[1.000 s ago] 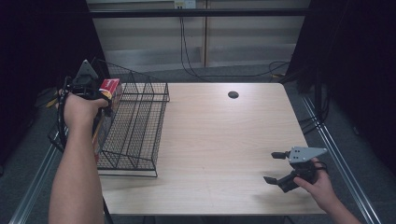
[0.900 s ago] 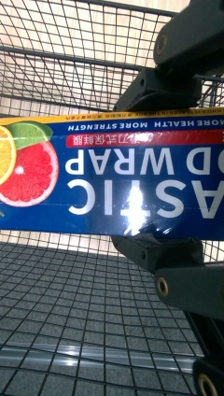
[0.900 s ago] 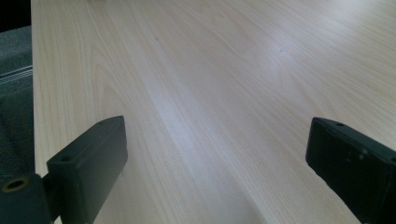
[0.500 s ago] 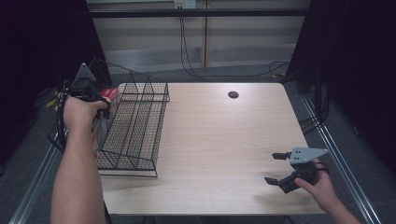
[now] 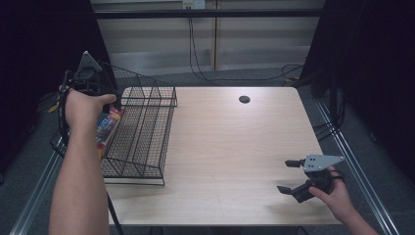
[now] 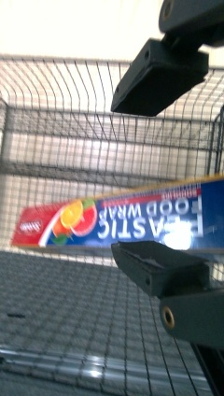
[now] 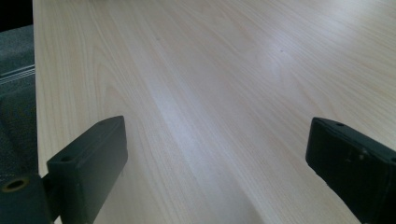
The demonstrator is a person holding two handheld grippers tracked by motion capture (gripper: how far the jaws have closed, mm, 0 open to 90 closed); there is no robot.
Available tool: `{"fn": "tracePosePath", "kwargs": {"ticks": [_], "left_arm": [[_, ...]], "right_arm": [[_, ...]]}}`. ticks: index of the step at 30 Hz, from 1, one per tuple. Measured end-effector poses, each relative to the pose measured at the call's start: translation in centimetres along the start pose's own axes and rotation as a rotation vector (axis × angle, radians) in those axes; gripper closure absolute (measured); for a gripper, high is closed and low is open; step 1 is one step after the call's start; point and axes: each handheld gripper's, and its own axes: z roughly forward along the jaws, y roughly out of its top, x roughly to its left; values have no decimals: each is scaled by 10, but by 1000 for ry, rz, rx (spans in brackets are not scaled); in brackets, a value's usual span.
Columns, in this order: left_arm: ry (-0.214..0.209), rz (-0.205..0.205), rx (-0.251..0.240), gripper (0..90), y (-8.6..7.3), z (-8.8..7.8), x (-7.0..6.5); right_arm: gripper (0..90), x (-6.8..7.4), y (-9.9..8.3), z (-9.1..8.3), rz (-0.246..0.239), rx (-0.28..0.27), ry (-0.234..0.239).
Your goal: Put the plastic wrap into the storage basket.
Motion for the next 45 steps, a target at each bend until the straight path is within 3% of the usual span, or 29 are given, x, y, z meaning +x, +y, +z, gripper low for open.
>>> {"fn": "tracePosePath", "kwargs": {"ticks": [4, 5, 9, 22, 35, 42, 45], "left_arm": [[-11, 29, -15, 256, 1, -5, -11], [-17, 53, -25, 244, 1, -5, -16], [-43, 71, -54, 231, 0, -6, -26], [-140, 159, -79, 201, -7, 0, -52], [-244, 242, -75, 198, -19, 12, -79], [-268, 299, -61, 186, -25, 20, -92], [-291, 303, -56, 186, -27, 24, -96]], "right_arm": [[53, 0, 0, 0, -6, 4, 3], [53, 0, 0, 0, -6, 6, 4], [53, 0, 0, 0, -2, 0, -2], [53, 1, 1, -1, -6, 0, -3], [53, 1, 1, -1, -4, -4, 0], [53, 1, 1, -1, -8, -2, 2], [53, 1, 1, -1, -9, -1, 3]]}}
